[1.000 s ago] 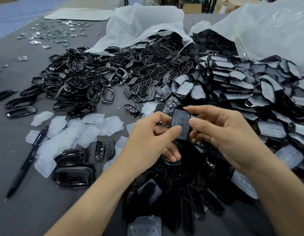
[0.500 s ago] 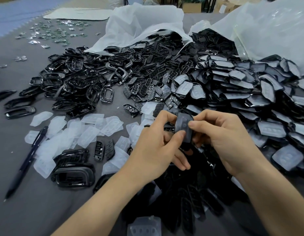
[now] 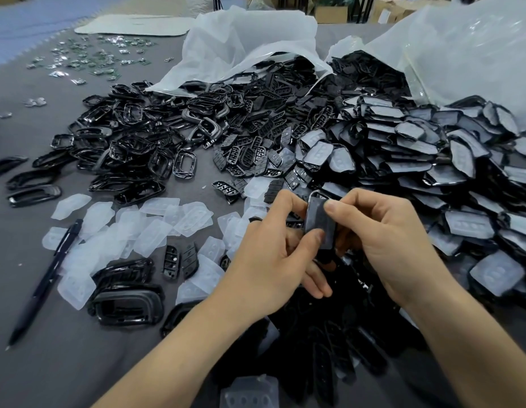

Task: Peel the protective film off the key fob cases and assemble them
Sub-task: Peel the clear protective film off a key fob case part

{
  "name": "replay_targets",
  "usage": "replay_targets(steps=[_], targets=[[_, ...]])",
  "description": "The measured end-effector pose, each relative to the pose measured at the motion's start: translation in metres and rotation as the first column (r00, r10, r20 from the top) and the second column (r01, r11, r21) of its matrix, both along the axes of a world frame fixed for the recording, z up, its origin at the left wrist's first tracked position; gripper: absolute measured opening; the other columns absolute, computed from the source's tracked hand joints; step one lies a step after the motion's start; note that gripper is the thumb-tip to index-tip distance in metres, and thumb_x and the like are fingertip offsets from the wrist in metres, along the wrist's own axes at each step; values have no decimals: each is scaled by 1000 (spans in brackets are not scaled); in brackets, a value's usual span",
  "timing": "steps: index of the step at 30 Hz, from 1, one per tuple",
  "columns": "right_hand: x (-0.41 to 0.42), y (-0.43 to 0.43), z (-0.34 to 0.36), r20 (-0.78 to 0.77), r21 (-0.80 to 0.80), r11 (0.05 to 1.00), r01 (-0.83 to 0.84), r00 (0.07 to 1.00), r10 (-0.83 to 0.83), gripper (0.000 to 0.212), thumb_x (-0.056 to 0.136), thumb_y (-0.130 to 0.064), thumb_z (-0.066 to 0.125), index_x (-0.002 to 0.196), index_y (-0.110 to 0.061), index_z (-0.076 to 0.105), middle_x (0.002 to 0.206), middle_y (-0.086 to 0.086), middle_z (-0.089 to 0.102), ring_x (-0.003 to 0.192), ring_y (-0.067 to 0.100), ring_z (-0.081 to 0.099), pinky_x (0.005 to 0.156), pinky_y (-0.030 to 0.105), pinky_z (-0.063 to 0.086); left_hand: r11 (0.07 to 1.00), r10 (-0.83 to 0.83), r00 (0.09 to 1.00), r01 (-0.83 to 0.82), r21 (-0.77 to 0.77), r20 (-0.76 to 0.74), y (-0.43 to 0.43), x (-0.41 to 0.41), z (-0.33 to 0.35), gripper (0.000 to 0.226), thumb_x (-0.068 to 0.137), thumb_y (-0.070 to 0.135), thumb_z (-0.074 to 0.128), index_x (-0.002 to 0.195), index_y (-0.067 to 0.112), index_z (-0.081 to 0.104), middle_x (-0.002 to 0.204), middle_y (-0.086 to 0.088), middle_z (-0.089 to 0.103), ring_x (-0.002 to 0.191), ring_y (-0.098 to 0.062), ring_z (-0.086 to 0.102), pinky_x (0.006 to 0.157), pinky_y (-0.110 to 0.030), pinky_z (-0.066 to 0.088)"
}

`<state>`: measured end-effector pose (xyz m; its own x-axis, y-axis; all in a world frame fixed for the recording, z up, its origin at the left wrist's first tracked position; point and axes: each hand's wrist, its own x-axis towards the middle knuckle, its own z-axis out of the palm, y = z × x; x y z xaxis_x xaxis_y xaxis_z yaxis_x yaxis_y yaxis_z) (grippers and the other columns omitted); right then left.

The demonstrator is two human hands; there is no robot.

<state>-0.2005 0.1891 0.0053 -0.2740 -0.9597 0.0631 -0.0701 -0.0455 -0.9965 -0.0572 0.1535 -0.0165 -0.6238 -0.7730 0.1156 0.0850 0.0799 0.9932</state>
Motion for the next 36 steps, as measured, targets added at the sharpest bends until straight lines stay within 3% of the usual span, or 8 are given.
replay_targets(steps=[9,13,21,27,31,33,36], targets=[[0,0,1,6,-3,1000,-13,1000,13,27,82,-26,68,61,-10,60,55,6,57,49,15,50,48,23,43,994,18,998,-12,-107,56,1,1,0,25,97,11,48,91,33,38,57,0,66,42,-20,65,39,-22,48],[1,0,3,-43,-51,999,14,999,-16,37,73,-36,69,64,-2,59,52,5,58,45,12,51,45,20,42,998,10,999,-8,-64,31,1,2,0,25,97,10,49,89,32,39,56,-6,63,43,-24,65,40,-24,49],[-2,-2,1,-102,-85,996,-6,995,-3,27,84,-20,68,59,-14,61,49,2,56,42,9,48,41,20,39,1000,-20,1000,21,-16,22,2,-1,-2,14,92,18,49,91,28,39,63,-20,64,44,-27,65,40,-26,50],[-4,-3,-4,-191,-90,996,0,981,-18,21,86,-19,69,65,-16,67,51,0,59,44,5,50,44,18,41,993,18,994,-5,-117,107,1,0,-5,20,93,17,48,89,34,38,56,-17,63,44,-25,66,40,-35,54],[-2,-3,-5,-168,-81,996,-27,986,13,8,85,-17,70,77,-16,68,67,6,65,58,10,55,55,23,46,996,24,994,-15,-83,108,0,0,-7,26,96,11,48,90,35,42,57,-12,64,44,-24,66,41,-30,53],[-1,-3,-4,-139,-94,995,-42,990,28,9,84,-17,70,77,-12,67,65,12,63,56,14,55,55,27,47,998,24,995,-18,-62,96,-1,-1,-7,24,95,10,49,92,35,46,56,-8,63,43,-23,66,40,-26,51],[0,-4,-5,-134,-114,994,1,991,-16,18,84,-14,70,69,-9,61,57,7,55,51,12,50,50,24,42,997,40,996,-34,-68,79,-1,-2,-8,25,96,7,51,95,32,52,55,-13,62,41,-23,64,39,-24,49]])
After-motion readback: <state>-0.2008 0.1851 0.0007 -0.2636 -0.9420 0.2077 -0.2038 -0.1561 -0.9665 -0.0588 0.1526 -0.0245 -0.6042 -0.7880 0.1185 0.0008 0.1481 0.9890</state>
